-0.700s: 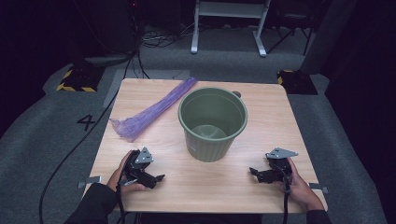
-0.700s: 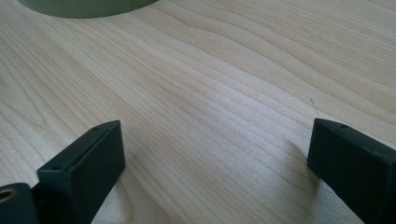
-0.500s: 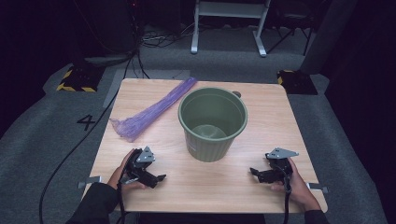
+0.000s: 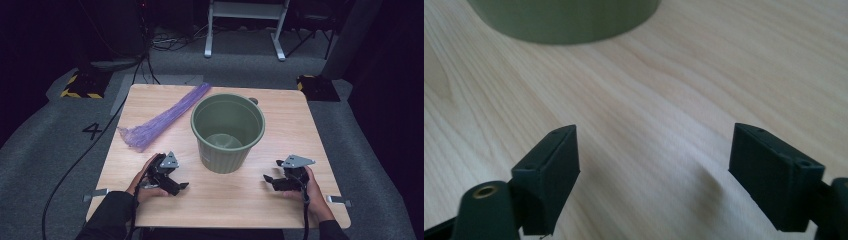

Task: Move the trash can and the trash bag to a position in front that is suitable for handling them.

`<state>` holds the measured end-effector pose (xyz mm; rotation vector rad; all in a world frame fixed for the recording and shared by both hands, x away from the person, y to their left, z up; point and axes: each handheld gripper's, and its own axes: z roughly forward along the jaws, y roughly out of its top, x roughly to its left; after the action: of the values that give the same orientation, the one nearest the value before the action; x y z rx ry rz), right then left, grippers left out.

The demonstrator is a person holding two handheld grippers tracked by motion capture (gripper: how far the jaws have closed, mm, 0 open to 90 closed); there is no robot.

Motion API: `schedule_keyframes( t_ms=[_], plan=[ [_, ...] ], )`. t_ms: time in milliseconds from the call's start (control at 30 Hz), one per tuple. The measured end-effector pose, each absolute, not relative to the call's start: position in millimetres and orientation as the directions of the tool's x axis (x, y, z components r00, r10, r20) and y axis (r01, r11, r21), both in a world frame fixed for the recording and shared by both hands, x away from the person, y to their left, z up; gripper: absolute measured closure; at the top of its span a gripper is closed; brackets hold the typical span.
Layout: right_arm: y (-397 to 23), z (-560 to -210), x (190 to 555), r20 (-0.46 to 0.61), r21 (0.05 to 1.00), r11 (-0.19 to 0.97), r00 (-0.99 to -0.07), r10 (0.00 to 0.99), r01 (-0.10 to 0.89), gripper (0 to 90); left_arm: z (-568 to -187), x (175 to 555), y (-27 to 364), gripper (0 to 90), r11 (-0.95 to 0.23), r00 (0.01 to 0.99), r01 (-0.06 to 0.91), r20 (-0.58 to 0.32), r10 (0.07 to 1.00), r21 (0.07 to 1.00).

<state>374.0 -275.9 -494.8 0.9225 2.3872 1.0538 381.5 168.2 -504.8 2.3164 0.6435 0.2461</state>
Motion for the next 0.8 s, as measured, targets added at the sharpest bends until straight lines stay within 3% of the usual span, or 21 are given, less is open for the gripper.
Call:
schedule_keyframes(
  t_ms=[167,533,800],
  plan=[
    [-265.1,-486.6,382.6,-0.105,0.766,0.526,-0.737,0.668,0.368,21.0,-504.5,395.6,158.2,2.6,-0.618,0.856,0.377,-0.005,0.516,0.691],
    [-247.6,-472.9,403.0,-0.076,0.822,0.494,-0.805,0.588,0.283,21.2,-504.3,420.2,139.9,3.0,-0.624,0.864,0.367,-0.003,0.504,0.690],
    [-231.2,-476.7,411.4,-0.086,0.811,0.518,-0.820,0.566,0.273,20.6,-504.7,433.7,127.7,2.5,-0.628,0.876,0.350,-0.006,0.482,0.695]
  ],
)
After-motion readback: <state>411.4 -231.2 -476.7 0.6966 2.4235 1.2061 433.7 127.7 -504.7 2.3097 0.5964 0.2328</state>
